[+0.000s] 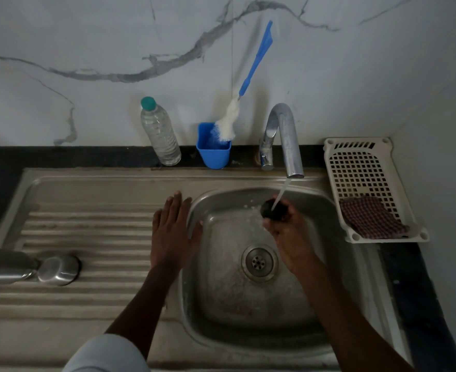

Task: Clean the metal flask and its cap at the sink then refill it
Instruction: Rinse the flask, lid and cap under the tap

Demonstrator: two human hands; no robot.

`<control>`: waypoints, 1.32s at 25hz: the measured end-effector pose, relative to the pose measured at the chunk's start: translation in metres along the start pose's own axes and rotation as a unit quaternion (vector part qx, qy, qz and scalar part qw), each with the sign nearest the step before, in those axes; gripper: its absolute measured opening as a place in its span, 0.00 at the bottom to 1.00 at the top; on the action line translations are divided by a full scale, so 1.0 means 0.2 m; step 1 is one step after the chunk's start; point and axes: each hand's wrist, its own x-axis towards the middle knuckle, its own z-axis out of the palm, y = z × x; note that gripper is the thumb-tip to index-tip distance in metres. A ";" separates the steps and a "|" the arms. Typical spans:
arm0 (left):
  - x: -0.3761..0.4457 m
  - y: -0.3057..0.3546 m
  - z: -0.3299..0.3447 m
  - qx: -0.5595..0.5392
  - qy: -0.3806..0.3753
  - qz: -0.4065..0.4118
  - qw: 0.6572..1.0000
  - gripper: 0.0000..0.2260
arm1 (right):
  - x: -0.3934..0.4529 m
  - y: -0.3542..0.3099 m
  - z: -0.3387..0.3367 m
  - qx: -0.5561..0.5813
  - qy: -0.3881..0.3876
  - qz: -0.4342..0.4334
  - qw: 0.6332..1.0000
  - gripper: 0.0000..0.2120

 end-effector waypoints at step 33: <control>0.00 0.00 0.01 -0.001 0.005 -0.003 1.000 0.31 | -0.03 -0.03 0.04 0.045 -0.012 0.058 0.997 0.18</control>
